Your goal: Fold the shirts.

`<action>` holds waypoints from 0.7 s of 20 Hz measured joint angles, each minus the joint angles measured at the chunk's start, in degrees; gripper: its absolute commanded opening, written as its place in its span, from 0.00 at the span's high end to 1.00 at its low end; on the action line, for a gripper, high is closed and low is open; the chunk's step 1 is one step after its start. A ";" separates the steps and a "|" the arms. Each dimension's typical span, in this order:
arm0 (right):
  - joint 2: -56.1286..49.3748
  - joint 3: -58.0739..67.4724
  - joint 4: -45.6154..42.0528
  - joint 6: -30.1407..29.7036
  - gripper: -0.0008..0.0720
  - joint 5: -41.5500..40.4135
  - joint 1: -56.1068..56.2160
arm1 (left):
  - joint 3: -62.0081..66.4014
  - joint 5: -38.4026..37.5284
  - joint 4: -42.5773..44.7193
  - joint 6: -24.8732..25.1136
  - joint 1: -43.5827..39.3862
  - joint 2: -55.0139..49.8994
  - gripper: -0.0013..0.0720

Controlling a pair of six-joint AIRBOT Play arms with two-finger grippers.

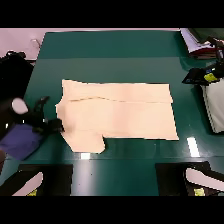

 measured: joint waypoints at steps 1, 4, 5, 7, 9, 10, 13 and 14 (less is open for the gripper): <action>0.33 0.00 0.22 0.00 0.48 0.00 -0.02 | -3.02 1.40 -1.46 -0.48 -0.02 2.25 0.25; 0.83 0.00 0.61 0.00 0.48 0.07 -0.09 | -9.64 6.21 -7.56 -0.50 -0.02 6.08 0.25; 0.90 0.00 0.70 0.00 0.48 0.13 -0.09 | -11.06 7.69 -9.97 -0.11 0.02 6.86 0.25; 1.03 0.00 0.79 -0.02 0.48 0.22 -0.09 | -12.98 10.25 -13.86 0.59 -0.02 7.54 0.26; 1.07 0.00 0.85 -0.26 0.48 0.50 -0.15 | -14.01 12.35 -16.06 1.49 0.00 7.87 0.86; 1.09 -0.09 0.90 -0.46 0.48 0.85 -0.35 | -14.10 12.68 -16.31 2.23 -0.04 7.82 0.95; 1.70 -2.71 0.68 -0.79 0.48 2.05 -2.62 | -12.15 12.11 -18.99 4.04 -0.04 8.17 0.95; 2.25 -4.83 0.63 -0.96 0.48 2.43 -3.98 | -11.15 11.19 -19.39 4.44 -0.02 8.22 0.95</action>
